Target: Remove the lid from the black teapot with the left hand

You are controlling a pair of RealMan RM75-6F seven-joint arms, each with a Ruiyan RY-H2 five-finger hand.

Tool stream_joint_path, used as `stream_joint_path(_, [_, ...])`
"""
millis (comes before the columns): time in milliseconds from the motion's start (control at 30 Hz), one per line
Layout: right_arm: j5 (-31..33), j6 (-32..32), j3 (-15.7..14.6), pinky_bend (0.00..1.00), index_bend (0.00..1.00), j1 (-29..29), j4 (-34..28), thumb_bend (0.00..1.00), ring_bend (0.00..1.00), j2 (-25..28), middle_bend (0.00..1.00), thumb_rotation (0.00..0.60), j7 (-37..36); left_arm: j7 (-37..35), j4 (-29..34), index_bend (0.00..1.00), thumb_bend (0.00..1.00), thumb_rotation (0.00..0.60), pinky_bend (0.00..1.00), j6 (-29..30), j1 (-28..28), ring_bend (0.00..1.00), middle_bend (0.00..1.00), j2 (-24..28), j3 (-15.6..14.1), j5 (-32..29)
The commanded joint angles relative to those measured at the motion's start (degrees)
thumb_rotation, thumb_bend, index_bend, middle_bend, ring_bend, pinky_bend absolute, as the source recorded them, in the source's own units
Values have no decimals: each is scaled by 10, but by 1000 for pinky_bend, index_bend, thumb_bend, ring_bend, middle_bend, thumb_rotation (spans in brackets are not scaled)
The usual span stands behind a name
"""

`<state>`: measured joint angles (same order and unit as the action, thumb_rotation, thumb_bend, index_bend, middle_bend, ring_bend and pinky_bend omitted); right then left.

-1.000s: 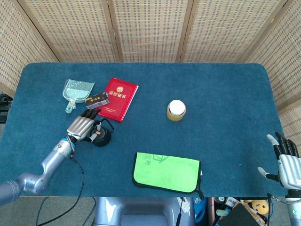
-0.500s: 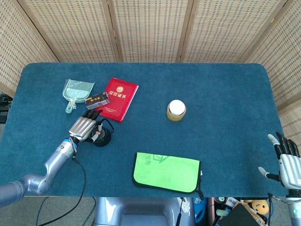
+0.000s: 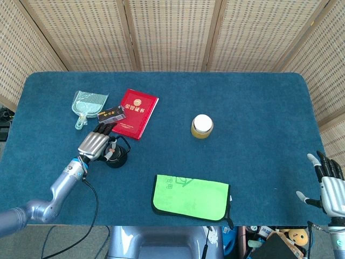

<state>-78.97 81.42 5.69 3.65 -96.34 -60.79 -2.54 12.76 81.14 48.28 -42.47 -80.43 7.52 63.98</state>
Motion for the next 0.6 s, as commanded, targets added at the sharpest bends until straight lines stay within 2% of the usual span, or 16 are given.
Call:
stream_joint_path(33, [-1,0,0,0,0,0,0,0,0,0,0,600,0,-11,25,572,408,600,0,15,5,0,0,25,12,3])
stream_joint_path(167, [-2,0,-2,0,0,0,-2,0,0,-1,0,600,2,-29,44,572,408,600,0,24,16,0,0,63,21,-5])
stream_joint_path(300, [-3,1,-2,0,0,0,-4,0,0,0,0,600,4,-40,19,572,408,600,0,11,29,0,0,71,5,-13])
stream_joint_path(433, [-3,1,-2,0,0,0,-5,0,0,-1,0,600,7,-67,-52,572,408,600,0,-20,42,0,0,40,-21,-16])
stream_joint_path(600, [-1,-2,-2,0,0,2,-5,0,0,-3,0,600,12,-102,-119,572,408,600,0,-38,48,0,0,-6,-31,-1])
